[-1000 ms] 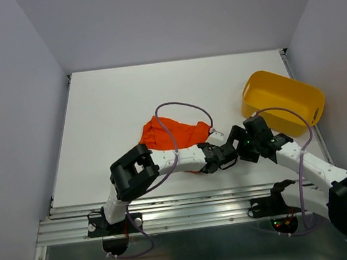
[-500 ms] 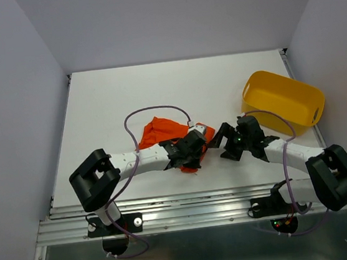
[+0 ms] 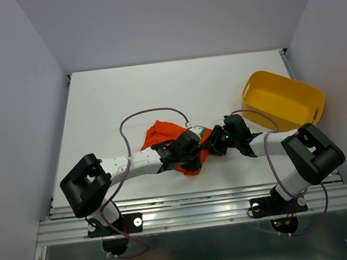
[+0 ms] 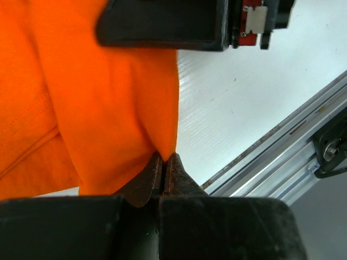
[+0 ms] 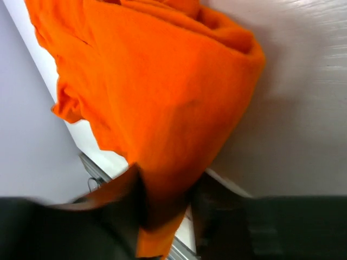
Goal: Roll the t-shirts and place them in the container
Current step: Roll the T-shirt to the center of the board.
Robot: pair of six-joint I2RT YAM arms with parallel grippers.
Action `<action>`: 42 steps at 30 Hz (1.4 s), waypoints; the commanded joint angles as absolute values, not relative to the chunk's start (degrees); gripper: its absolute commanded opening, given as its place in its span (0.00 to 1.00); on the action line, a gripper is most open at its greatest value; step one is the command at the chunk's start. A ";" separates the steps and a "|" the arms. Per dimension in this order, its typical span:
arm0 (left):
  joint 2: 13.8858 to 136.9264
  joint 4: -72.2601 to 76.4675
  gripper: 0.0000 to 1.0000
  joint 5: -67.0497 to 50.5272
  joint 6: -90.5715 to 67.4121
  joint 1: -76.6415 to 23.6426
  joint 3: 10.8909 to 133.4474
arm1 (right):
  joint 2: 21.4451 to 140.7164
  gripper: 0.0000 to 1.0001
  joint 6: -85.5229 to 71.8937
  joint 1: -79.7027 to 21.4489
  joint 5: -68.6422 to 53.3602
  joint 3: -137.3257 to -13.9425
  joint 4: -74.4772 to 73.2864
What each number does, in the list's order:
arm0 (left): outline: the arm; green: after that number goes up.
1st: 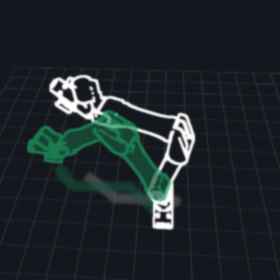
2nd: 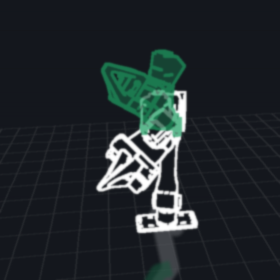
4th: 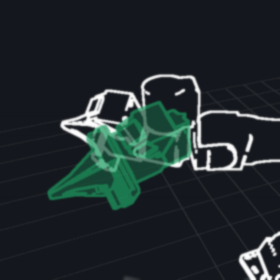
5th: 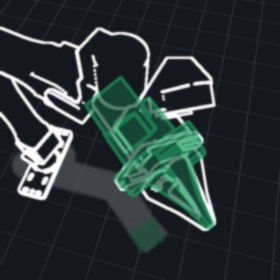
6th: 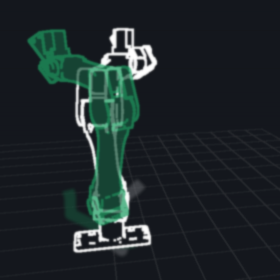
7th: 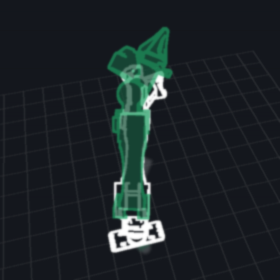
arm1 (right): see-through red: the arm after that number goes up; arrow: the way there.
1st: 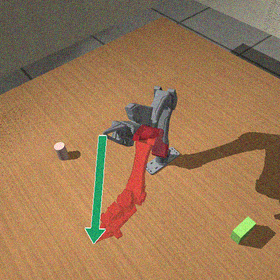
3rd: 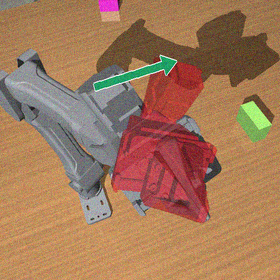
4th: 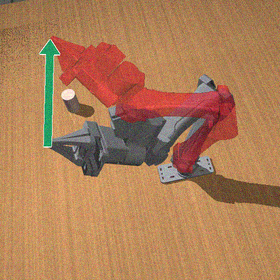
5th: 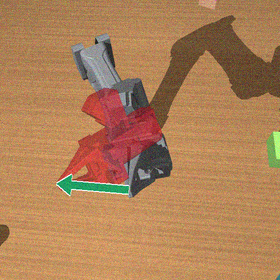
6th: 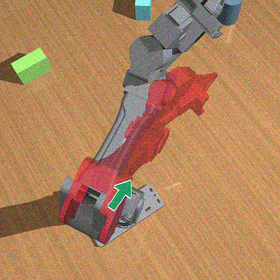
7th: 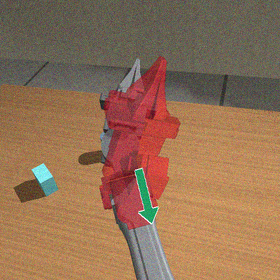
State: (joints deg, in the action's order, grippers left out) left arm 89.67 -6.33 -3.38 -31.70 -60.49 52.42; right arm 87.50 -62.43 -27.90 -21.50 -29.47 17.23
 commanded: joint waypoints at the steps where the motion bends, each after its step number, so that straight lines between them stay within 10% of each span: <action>1: 84.03 -3.95 0.02 -4.05 -29.80 -60.29 50.54 | 88.07 0.16 -63.19 -28.65 -19.78 -32.08 19.52; 8: 81.13 -7.64 0.74 -4.22 -26.11 -60.64 50.97 | 85.44 0.01 -61.96 -31.03 -16.09 -34.36 12.49; 10: 80.60 -9.04 0.82 -3.09 -25.84 -61.26 51.67 | 84.12 0.01 -62.22 -31.63 -14.95 -34.45 10.56; 42: 96.76 -22.59 0.85 29.88 -32.78 -72.77 69.17 | 83.14 0.01 -61.70 -32.70 -14.77 -37.97 4.13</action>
State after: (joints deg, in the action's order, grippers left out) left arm 95.85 -19.64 23.68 -30.65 -72.40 66.57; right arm 82.98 -62.57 -32.29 -14.72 -35.27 3.68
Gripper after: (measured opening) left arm 0.857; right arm 0.116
